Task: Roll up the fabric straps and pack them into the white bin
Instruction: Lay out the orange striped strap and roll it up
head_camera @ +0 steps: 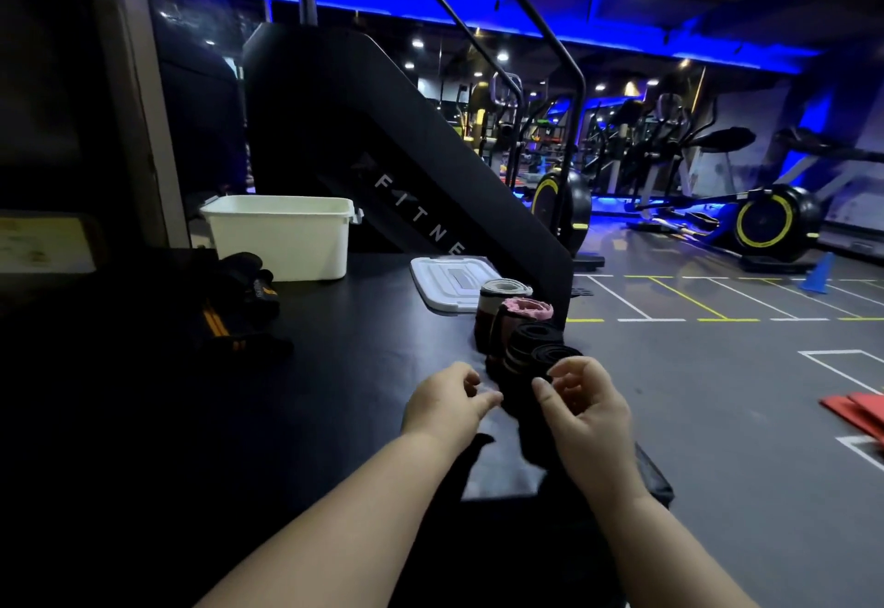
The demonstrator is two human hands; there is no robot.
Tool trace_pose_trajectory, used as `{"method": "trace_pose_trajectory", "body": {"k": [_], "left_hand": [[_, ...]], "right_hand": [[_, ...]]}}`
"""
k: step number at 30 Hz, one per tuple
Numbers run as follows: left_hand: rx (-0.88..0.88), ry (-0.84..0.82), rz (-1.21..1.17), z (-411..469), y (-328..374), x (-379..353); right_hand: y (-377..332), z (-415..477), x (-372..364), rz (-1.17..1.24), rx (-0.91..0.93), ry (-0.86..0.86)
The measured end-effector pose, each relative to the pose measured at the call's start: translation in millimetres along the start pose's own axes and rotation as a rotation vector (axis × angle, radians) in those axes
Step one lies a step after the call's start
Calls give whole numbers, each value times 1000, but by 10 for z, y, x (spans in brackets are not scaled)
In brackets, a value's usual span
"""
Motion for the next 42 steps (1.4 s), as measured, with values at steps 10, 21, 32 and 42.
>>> {"method": "trace_pose_trajectory", "body": {"k": [10, 21, 32, 42], "left_hand": [[118, 284, 326, 81, -637, 1388], [330, 379, 418, 308, -1467, 2429], [89, 370, -59, 337, -1390, 2353], [19, 366, -98, 225, -1234, 2295]], "right_hand": [[-287, 109, -1528, -107, -109, -510], [-463, 104, -2944, -281, -11, -877], [-454, 213, -3282, -139, -2, -840], [-407, 239, -2881, 135, -274, -822]]}}
Point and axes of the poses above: each hand's wrist, its own z-axis towards the middle knuckle, its own x-axis out of the back of the hand, y = z × x, the point moved 7 cm from there along z, towards the middle knuckle, and after that the axes turned 6 degrees about -z, right-handed, at the moved point
